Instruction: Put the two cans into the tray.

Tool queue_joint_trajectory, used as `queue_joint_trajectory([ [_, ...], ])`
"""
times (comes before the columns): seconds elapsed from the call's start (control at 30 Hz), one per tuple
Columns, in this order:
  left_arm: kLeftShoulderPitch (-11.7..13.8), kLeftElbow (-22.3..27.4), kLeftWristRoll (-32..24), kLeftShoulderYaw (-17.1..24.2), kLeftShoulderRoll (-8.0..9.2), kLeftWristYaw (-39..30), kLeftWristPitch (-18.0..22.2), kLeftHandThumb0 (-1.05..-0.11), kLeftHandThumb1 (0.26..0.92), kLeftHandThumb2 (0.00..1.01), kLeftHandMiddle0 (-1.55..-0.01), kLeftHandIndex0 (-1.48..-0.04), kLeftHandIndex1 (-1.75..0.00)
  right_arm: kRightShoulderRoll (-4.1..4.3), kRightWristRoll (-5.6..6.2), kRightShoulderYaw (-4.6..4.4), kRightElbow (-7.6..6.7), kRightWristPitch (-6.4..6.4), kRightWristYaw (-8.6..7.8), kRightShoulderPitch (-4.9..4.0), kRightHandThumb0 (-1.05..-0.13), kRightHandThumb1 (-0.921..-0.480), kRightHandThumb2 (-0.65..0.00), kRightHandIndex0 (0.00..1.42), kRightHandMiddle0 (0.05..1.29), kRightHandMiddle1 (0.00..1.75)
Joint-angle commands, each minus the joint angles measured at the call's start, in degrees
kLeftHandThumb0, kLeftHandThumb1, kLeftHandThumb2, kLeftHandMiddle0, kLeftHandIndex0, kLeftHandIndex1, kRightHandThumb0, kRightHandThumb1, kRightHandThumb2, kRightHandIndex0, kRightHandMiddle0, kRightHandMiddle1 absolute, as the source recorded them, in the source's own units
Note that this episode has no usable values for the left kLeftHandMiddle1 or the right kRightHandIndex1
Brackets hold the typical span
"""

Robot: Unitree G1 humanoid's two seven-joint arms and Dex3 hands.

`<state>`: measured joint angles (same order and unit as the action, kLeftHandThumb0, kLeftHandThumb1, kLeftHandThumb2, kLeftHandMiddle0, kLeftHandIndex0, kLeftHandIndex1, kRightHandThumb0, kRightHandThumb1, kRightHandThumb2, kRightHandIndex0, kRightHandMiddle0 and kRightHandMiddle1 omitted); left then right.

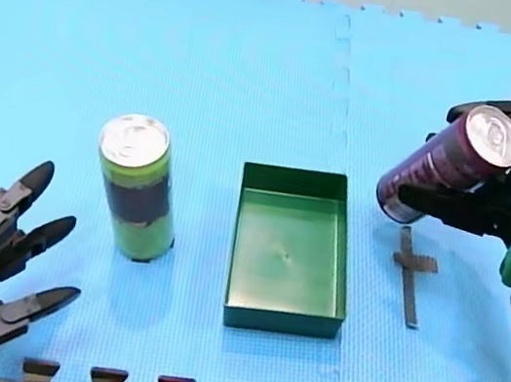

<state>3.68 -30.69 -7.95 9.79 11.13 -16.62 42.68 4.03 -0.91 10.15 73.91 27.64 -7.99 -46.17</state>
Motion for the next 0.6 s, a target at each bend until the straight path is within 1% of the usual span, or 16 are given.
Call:
queue_joint_trajectory([
  [0.0, -0.09, -0.18, 0.09, 0.05, 0.06, 0.21, -0.01, -1.048, 0.845, 0.00, -0.51, -0.24, 0.00, 0.64, -0.20, -0.34, -0.48, -0.30, 0.46, -0.78, -0.337, -0.826, 0.000, 0.97, 0.59, 1.75],
  [0.1, -0.21, -0.34, 0.15, -0.01, 0.02, 0.28, -0.08, -1.048, 0.846, 0.00, -0.51, -0.24, 0.00, 0.90, -0.24, -0.53, -0.57, -0.72, 0.12, -0.89, -0.337, -0.824, 0.000, 0.97, 0.59, 1.75],
  [0.2, -0.25, -0.35, 0.18, -0.10, -0.06, 0.37, -0.24, -1.048, 0.847, 0.00, -0.51, -0.24, 0.00, 1.30, -0.34, -0.76, -0.62, -1.37, -0.41, -1.30, -0.336, -0.822, 0.000, 0.98, 0.59, 1.75],
  [0.3, -0.40, -0.45, 0.15, -0.17, -0.10, 0.35, -0.41, -1.048, 0.847, 0.00, -0.51, -0.24, 0.00, 1.95, -0.78, -1.30, -0.79, -2.34, -0.72, -2.09, -0.336, -0.820, 0.000, 0.98, 0.59, 1.75],
  [0.37, -0.52, -0.49, 0.12, -0.23, -0.17, 0.32, -0.49, -1.048, 0.847, 0.00, -0.51, -0.24, 0.00, 2.60, -0.93, -1.59, -0.92, -3.16, -1.40, -2.77, -0.336, -0.818, 0.000, 0.98, 0.59, 1.75],
  [0.47, -0.64, -0.44, 0.05, -0.36, -0.31, 0.26, -0.77, -1.048, 0.847, 0.00, -0.51, -0.24, 0.00, 3.32, -0.75, -1.66, -1.10, -4.18, -2.56, -3.57, -0.337, -0.817, 0.000, 0.98, 0.59, 1.75],
  [0.57, -0.76, -0.34, 0.03, -0.44, -0.44, 0.27, -1.12, -1.048, 0.847, 0.00, -0.50, -0.24, 0.00, 3.58, -0.41, -1.53, -1.30, -4.46, -3.43, -4.03, -0.338, -0.815, 0.000, 0.98, 0.59, 1.75],
])
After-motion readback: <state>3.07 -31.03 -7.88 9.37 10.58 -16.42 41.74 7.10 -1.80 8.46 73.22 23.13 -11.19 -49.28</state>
